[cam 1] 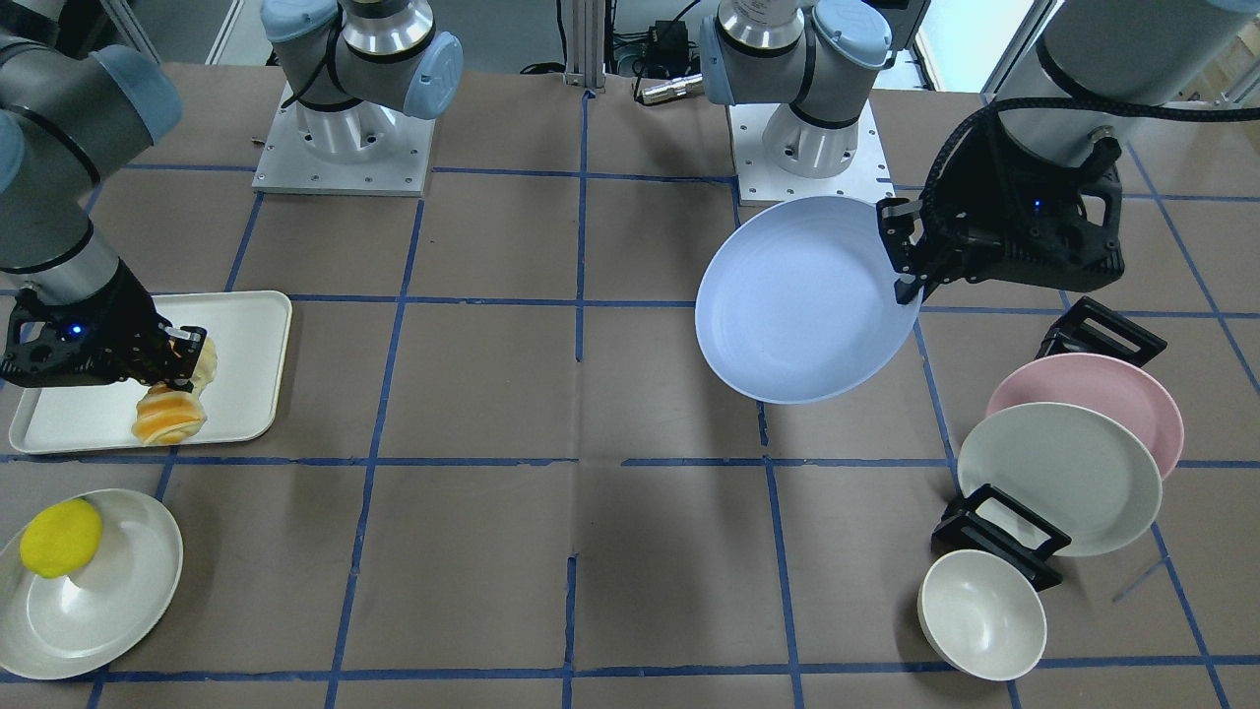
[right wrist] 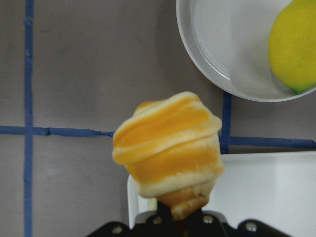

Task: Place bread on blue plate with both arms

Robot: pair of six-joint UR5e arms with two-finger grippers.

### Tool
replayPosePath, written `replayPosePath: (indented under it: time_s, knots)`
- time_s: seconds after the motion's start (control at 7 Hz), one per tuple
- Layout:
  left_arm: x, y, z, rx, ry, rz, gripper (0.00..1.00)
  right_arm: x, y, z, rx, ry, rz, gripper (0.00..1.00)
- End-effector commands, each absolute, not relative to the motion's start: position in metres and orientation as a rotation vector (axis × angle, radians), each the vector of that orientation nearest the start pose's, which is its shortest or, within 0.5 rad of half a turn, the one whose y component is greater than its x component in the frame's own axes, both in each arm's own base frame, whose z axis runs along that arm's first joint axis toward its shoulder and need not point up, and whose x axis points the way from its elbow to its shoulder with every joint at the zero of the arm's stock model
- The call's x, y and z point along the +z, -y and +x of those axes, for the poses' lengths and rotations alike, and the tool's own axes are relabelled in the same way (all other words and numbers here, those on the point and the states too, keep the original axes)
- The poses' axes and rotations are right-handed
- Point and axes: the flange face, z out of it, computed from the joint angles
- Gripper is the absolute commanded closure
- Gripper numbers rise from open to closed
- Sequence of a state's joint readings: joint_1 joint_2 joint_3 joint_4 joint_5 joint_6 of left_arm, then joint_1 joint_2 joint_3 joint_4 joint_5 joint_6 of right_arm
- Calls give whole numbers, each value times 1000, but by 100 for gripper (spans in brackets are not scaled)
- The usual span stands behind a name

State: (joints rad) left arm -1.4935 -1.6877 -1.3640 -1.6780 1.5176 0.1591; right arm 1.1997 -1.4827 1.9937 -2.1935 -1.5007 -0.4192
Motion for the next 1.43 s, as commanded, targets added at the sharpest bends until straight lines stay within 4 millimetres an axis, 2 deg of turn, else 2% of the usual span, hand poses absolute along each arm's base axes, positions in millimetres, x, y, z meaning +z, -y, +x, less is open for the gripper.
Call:
replayPosePath:
  time_s: [0.0,0.14,0.29,0.43,0.57,0.86,1.29]
  knots:
    - [519,549,-106,-31,-3182,28,97,366,518,14,-191,-3097,-51,87]
    - [518,549,-103,-22,-3143,-4,97,378,519,42,-157,-3085,-43,87]
    - [517,549,-102,-19,-3142,-5,97,383,516,82,-163,-3072,8,87]
    - [515,548,-103,-12,-3143,-2,97,380,510,121,-155,-3069,-5,87]
    - [515,547,-101,-10,-3143,2,97,374,505,144,-144,-3055,13,87]
    - [513,548,-102,-8,-3144,5,97,365,511,147,-163,-3063,11,87]
    - [488,540,-112,58,-3177,11,97,364,511,147,-158,-3065,8,86]
